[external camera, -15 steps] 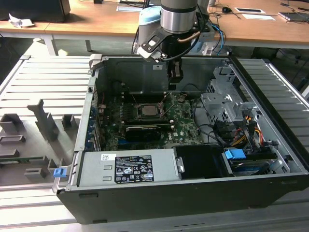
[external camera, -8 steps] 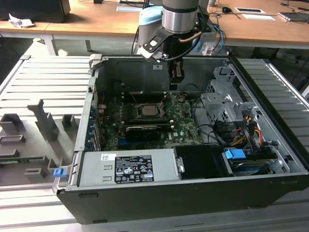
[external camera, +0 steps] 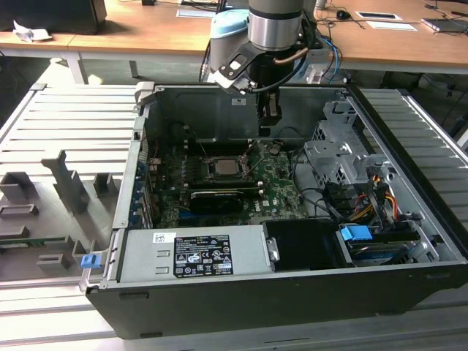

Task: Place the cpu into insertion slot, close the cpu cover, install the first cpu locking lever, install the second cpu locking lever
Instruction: 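Close the cpu cover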

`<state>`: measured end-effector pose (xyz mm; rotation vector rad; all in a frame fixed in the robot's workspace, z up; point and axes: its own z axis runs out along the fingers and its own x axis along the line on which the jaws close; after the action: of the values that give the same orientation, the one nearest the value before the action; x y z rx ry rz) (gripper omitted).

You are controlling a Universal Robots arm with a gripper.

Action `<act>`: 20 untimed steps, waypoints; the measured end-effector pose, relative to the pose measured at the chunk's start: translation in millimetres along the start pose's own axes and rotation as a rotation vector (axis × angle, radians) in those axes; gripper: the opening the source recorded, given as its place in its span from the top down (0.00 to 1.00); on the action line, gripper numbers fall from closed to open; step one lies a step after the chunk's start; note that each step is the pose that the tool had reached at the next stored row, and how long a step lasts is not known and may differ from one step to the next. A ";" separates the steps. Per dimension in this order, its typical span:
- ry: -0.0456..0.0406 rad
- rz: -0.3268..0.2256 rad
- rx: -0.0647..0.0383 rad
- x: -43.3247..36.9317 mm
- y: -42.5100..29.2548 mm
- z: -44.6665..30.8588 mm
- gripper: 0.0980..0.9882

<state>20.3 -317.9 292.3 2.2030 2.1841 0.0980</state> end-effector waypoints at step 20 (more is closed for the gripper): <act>-0.0006 0.000 0.000 -0.1 12.1 12.2 0.99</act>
<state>33.3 -317.9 281.0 2.2022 2.1840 0.0976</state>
